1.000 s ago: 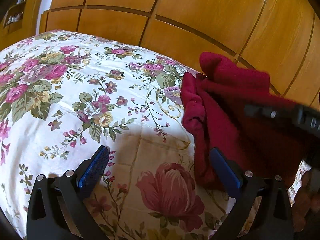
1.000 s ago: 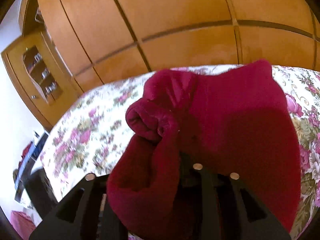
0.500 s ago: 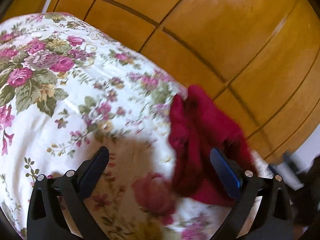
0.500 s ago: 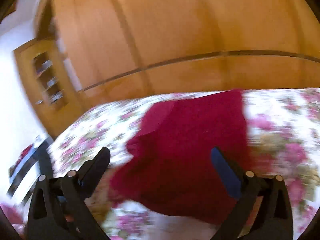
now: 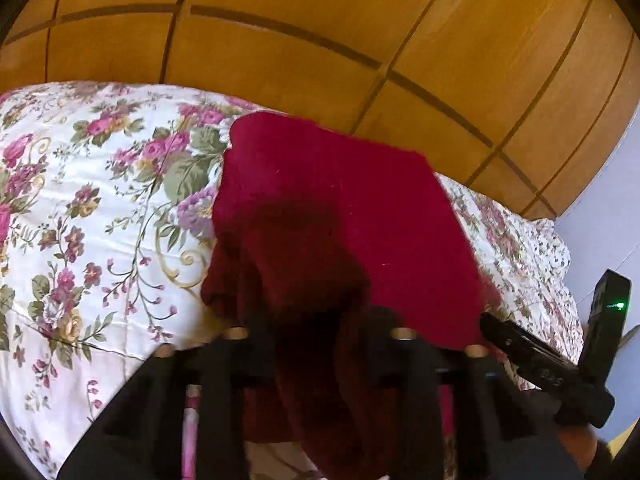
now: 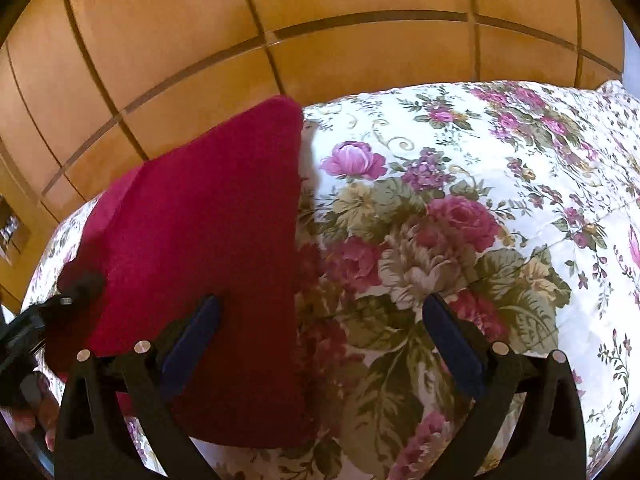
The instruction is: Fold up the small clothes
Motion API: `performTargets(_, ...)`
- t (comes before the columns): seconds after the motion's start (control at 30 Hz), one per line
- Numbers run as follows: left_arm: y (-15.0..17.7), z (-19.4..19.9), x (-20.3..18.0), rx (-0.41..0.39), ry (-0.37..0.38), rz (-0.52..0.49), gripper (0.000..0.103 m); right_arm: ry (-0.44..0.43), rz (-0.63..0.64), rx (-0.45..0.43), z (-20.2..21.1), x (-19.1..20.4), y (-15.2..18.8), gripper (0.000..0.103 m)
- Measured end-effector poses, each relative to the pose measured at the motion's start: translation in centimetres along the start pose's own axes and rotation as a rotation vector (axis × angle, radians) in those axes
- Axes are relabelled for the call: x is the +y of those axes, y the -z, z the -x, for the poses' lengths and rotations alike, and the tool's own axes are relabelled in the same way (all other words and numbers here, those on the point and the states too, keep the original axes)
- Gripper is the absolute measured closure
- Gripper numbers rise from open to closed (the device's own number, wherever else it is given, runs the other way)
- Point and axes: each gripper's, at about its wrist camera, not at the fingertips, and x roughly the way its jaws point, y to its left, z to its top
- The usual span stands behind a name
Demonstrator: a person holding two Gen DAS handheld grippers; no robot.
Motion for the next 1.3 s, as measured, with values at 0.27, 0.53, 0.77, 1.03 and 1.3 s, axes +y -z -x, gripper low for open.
performTargets(0.27, 1.7, 0.7, 2.9, -0.002, -0.049, 0.013, 0.080, 0.058, 0.188, 0.055, -2.7, 4.6, 2.3, 0.002)
performTargets(0.53, 2.7, 2.7, 3.9, -0.082, -0.121, 0.070, 0.027, -0.039, 0.092, 0.050, -1.4, 1.7, 2.0, 0.002)
performTargets(0.77, -0.7, 5.4, 1.1, -0.209, -0.218, -0.023, 0.027, -0.046, -0.032, -0.080, 1.1, -0.2, -2.8, 0.002)
performTargets(1.03, -4.1, -1.4, -1.8, -0.098, -0.326, -0.215, 0.027, -0.019, 0.007, -0.065, -3.2, 2.3, -6.6, 0.002)
performTargets(1.3, -3.7, -7.6, 1.2, 0.031, -0.339, -0.214, 0.021, 0.115, 0.067, -0.006, -9.6, 1.6, -6.3, 0.002)
